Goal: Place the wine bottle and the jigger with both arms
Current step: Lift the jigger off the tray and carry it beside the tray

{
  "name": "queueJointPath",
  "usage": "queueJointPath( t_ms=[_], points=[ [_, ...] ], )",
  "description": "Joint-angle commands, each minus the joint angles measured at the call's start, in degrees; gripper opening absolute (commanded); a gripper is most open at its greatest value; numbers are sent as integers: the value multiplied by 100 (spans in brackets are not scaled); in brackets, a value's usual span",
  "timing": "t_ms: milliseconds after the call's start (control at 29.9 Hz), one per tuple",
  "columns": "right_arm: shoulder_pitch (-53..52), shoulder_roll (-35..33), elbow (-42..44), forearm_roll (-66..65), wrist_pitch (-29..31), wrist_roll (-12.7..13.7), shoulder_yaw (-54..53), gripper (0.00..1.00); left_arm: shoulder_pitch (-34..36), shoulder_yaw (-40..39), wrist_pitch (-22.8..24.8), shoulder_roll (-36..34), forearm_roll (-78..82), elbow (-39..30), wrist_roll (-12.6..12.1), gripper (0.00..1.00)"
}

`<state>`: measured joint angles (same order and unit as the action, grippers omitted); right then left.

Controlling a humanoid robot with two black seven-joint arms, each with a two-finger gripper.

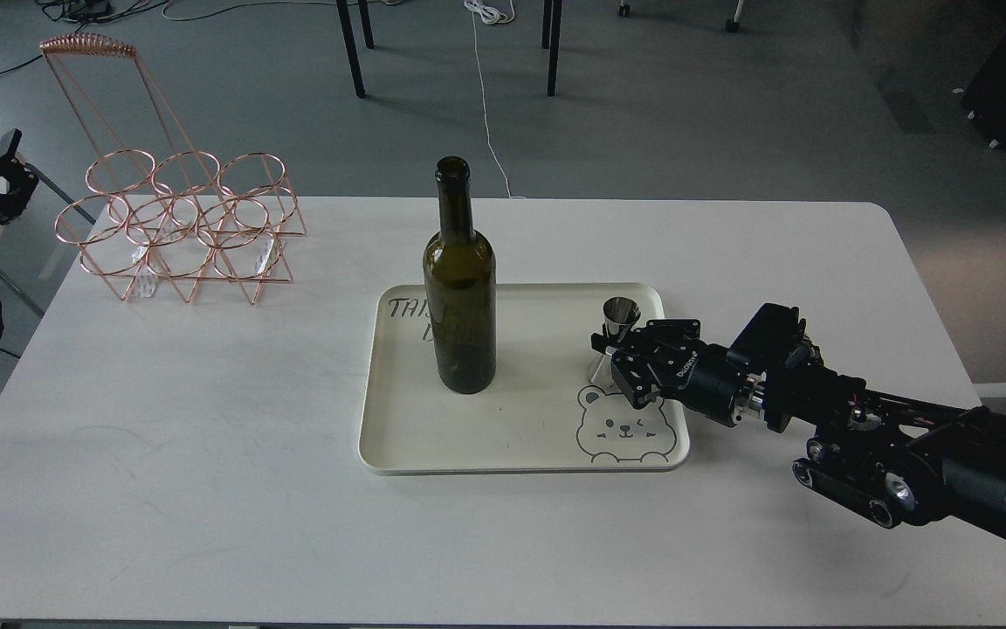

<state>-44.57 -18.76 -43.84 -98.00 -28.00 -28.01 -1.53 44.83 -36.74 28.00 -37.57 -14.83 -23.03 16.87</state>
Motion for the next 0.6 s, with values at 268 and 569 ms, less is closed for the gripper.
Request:
queueJointPath(
  t_ms=[268, 569],
  points=[
    [106, -1076, -107, 62, 0, 1, -945, 2, -1, 35, 0, -93, 6, 0, -9, 98],
    [985, -1709, -2, 1176, 0, 1, -1218, 3, -45, 70, 0, -67, 15, 0, -26, 98]
  ],
)
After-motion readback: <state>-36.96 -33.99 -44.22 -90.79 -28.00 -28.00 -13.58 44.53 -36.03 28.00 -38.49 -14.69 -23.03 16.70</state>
